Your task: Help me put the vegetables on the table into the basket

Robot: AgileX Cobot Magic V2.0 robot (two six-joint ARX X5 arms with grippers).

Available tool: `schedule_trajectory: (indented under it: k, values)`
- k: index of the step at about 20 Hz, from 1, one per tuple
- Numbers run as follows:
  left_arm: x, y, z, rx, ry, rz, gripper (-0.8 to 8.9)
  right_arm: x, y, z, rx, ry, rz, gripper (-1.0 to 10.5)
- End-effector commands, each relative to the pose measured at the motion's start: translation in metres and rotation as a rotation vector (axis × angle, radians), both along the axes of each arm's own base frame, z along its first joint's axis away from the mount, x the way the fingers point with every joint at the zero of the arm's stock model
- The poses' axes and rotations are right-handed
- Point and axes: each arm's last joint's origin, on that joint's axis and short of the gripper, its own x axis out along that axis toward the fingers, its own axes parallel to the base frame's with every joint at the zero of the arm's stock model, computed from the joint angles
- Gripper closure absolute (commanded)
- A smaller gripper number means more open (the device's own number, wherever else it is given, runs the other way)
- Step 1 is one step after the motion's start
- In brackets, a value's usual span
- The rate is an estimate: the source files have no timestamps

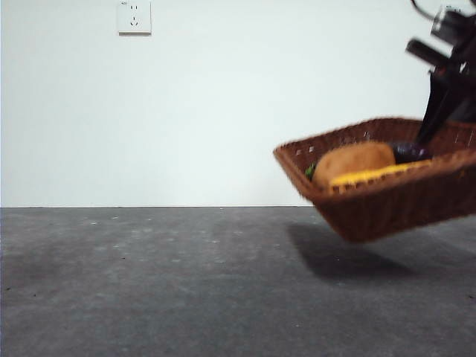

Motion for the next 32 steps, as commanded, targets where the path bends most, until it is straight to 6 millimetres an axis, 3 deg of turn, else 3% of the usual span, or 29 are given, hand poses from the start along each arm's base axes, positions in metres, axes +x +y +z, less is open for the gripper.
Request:
schedule_trajectory:
  k: [1, 6, 12, 20, 23, 27, 29, 32]
  values:
    - [0.001, 0.000, 0.000, -0.010, 0.000, 0.011, 8.21, 0.015, 0.001, -0.017, 0.006, 0.016, 0.020, 9.6]
    - [0.001, 0.000, 0.000, -0.019, 0.007, 0.020, 8.21, 0.040, 0.000, -0.061, 0.007, 0.087, 0.019, 9.6]
    - [0.007, -0.004, 0.000, -0.013, 0.012, 0.022, 8.21, 0.044, -0.001, -0.083, -0.037, 0.165, 0.017, 9.6]
    - [0.012, -0.007, 0.000, -0.007, 0.022, 0.021, 8.21, 0.042, -0.001, -0.084, -0.055, 0.173, 0.032, 9.3]
    - [0.012, -0.007, 0.000, -0.007, 0.023, 0.020, 8.21, 0.042, -0.001, -0.084, -0.055, 0.177, 0.033, 6.9]
    - [0.012, -0.007, -0.001, -0.003, 0.033, 0.018, 8.21, 0.043, -0.001, -0.083, -0.056, 0.164, 0.033, 6.8]
    - [0.012, -0.007, -0.001, 0.000, 0.030, 0.015, 8.21, 0.039, -0.002, -0.076, -0.080, 0.159, 0.026, 6.9]
    - [0.012, -0.007, -0.001, 0.007, 0.026, 0.008, 8.21, 0.023, -0.012, -0.045, -0.121, 0.114, -0.004, 6.9]
